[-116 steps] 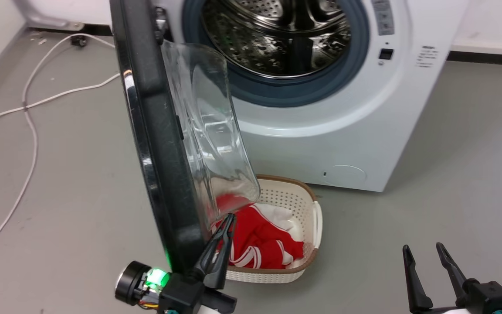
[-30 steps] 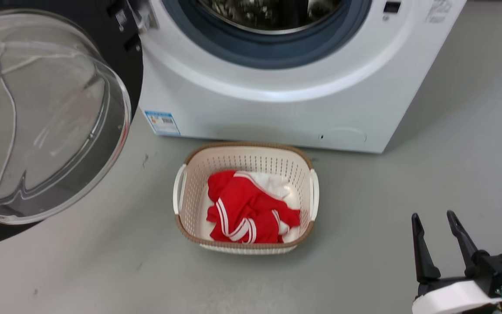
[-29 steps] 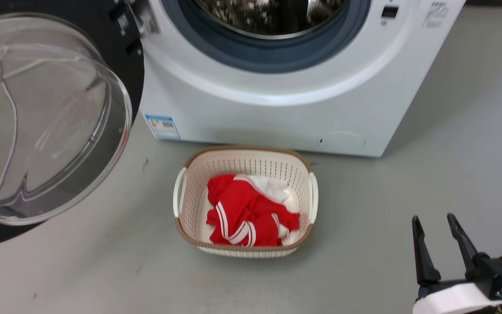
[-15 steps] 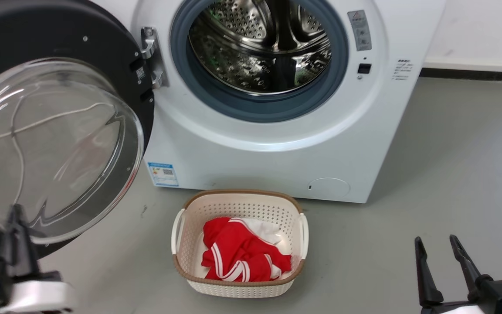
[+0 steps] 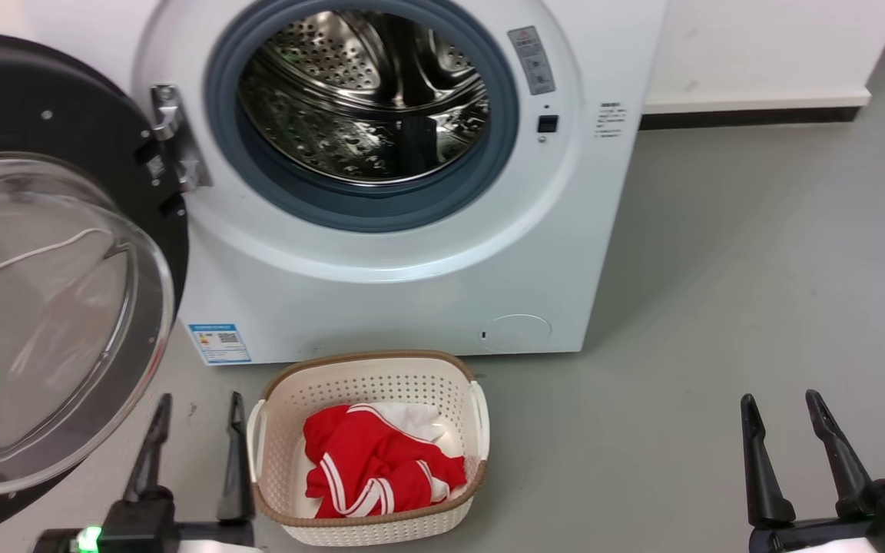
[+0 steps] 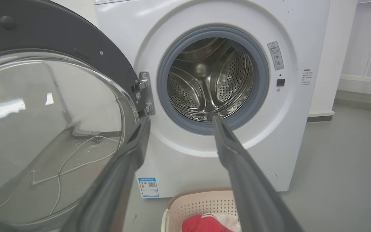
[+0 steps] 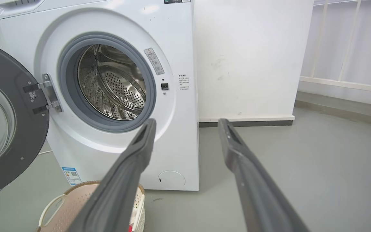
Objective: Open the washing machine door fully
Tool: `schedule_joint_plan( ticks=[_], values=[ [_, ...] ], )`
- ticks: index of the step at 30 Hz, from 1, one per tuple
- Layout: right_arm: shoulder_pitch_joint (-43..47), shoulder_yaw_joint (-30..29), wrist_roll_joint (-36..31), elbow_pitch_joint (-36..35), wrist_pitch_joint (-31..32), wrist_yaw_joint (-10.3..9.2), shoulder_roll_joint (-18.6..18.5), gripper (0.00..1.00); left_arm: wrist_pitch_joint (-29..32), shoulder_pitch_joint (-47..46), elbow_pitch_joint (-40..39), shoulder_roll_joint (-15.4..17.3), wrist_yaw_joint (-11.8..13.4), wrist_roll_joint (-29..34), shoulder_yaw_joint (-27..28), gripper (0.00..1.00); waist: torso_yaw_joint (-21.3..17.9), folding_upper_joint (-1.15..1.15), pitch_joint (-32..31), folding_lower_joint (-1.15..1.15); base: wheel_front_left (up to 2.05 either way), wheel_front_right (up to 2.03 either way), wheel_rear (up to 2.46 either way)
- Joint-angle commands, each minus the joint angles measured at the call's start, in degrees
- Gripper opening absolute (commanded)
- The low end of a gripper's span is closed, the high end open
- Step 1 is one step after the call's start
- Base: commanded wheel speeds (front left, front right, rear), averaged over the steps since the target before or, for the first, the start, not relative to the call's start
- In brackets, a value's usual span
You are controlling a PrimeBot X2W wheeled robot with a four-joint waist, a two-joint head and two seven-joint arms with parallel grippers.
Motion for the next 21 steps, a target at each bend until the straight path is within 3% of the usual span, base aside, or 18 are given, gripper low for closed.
schedule_joint_plan(
  ticks=[1,10,21],
  values=[
    [0.78,0.15,0.21,-0.53,-0.11,-0.04,0.06,1.00,0.11,0.73,0.43,0.00,0.67,-0.76,-0.78,1.00,-1.01,0.00,0.26,0.01,0.00,0.00,0.00],
    [2.10,0.41,0.57,-0.18,-0.11,-0.04,0.06,1.00,0.11,2.02,2.16,-0.04,2.32,-2.31,-1.99,1.00,-2.24,0.00,0.74,0.01,0.00,0.00,0.00],
    [1.82,0.80,0.82,0.57,-0.11,-0.04,0.06,1.00,0.11,2.33,2.92,-0.05,1.95,-2.72,-1.49,1.00,-1.43,0.00,0.48,0.01,0.00,0.00,0.00]
  ],
)
